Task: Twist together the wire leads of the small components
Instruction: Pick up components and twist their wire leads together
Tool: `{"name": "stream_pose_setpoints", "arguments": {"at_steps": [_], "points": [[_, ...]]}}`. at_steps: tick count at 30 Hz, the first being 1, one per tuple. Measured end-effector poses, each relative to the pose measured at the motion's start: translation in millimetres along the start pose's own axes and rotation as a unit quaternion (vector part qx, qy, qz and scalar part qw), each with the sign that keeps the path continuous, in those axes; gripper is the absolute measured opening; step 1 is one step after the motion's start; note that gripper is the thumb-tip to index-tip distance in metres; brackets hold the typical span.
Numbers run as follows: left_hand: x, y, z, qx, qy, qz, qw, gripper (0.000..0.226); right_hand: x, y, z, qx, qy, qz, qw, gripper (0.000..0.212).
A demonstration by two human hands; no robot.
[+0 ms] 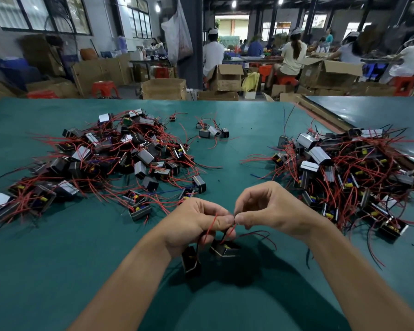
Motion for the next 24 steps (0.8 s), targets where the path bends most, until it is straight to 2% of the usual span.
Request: {"name": "stream_pose_setpoints", "arguments": {"at_steps": [5,9,14,16,17,19,20,21,23,24], "points": [[3.4,-1.4,-4.1,-0.054,-0.042,0.002,0.998,0.021,2.5,2.5,-3.8,-0.021,-0.042,-0.027,0.999,0.012],[4.7,-0.7,-4.6,-0.053,-0.03,0.003,0.998,0.017,3.3,1.2,-4.5,-0.008,-0.051,-0.042,0.998,0.009],[-0.1,1.6,-1.5,-0.024,0.046,-0.023,0.998,0.008,2.4,2.7,-2.7,-0.013,-0.001,-0.074,0.997,0.009],[-0.7,4.8,-1.2,-0.065,0.113,-0.084,0.988,0.008,2.0,9.5,-2.0,-0.028,0.034,-0.124,0.991,0.015],[0.5,8.3,-1.4,-0.142,0.178,-0.146,0.963,0.008,2.3,13.6,-1.4,-0.035,0.056,-0.154,0.986,0.019],[7.9,13.8,-9.3,-0.316,0.31,-0.271,0.855,0.008,3.0,20.5,1.3,-0.051,0.1,-0.2,0.973,0.027],[11.2,14.4,-12.3,-0.335,0.34,-0.303,0.824,0.008,3.4,21.3,2.7,-0.066,0.119,-0.212,0.968,0.028],[12.0,15.1,-12.9,-0.31,0.343,-0.313,0.83,0.007,3.7,20.7,3.3,-0.081,0.135,-0.215,0.964,0.027],[8.9,15.4,-8.1,-0.227,0.324,-0.285,0.873,0.007,2.5,17.5,3.2,-0.078,0.15,-0.2,0.965,0.024],[6.2,14.8,-5.5,-0.191,0.311,-0.25,0.897,0.01,1.4,15.4,3.5,-0.04,0.148,-0.18,0.972,0.022]]}}
Point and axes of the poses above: each hand's wrist, its own x-axis away from the middle knuckle, its own z-axis out of the back of the hand, y = z × x, the point moved 5 cm from there along -x, towards the middle knuckle, and after that the axes turned 13 degrees about z, right-handed, at the moved point
